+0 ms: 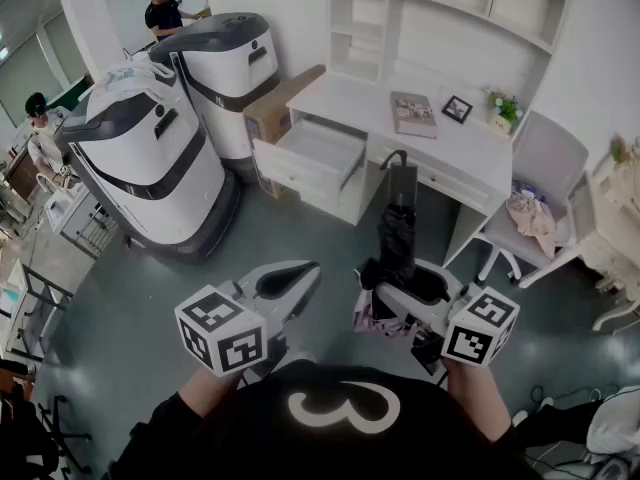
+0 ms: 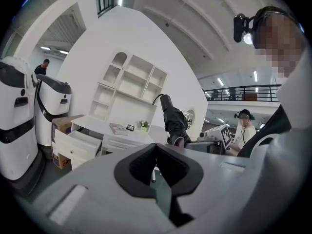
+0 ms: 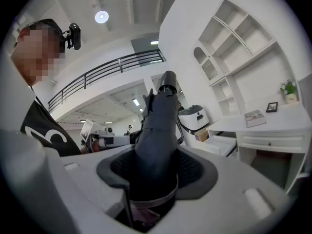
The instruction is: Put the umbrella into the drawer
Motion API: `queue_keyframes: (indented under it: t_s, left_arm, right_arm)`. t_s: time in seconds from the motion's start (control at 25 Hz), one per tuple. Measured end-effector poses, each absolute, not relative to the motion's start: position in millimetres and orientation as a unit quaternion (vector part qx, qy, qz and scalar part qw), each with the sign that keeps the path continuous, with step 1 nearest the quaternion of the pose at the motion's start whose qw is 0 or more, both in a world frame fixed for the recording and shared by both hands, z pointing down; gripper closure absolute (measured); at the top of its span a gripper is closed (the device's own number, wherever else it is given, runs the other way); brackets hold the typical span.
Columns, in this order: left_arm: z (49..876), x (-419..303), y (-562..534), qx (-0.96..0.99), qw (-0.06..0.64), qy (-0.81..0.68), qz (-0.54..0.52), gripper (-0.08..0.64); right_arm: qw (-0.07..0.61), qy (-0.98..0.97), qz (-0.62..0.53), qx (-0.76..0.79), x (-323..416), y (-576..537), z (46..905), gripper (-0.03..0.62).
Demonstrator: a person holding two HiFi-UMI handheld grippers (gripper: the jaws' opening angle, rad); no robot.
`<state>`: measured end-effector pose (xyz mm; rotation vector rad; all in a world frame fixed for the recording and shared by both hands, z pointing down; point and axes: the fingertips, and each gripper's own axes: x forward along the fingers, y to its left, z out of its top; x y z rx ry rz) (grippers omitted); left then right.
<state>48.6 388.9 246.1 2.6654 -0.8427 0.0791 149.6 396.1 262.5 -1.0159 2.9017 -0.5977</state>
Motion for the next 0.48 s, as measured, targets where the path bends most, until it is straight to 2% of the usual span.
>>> queue_keyframes:
  t_s: [0.48]
  left_arm:
    - [247.0, 49.9, 394.2, 0.948, 0.176, -0.267, 0.005, 0.552]
  right_arm:
    - [0.009, 0.928, -0.169, -0.333, 150.0, 398.9, 257.0, 0.367]
